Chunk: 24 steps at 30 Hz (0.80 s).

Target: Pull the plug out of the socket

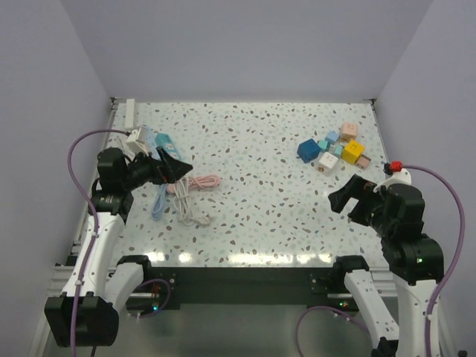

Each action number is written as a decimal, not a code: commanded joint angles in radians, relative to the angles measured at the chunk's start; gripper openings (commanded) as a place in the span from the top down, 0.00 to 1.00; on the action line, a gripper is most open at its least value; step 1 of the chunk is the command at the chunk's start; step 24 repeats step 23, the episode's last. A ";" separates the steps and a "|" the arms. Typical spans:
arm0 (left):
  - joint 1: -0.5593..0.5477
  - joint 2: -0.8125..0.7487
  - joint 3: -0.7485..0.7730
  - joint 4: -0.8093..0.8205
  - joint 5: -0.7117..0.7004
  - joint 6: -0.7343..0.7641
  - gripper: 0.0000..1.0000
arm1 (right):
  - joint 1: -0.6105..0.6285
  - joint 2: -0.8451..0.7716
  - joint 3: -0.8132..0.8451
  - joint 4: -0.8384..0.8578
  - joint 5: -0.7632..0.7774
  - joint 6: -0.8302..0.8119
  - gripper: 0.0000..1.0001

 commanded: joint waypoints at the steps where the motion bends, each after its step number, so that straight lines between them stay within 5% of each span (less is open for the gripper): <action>1: -0.015 -0.022 0.017 -0.016 0.043 0.032 0.00 | 0.031 0.011 0.066 -0.060 0.033 0.015 0.02; 18: -0.059 -0.002 0.044 -0.017 0.046 0.106 0.00 | 0.079 0.090 0.178 -0.038 0.038 0.016 0.01; 24: -0.079 0.003 0.072 -0.037 0.021 0.151 0.00 | 0.099 0.098 0.189 -0.027 0.148 0.027 0.01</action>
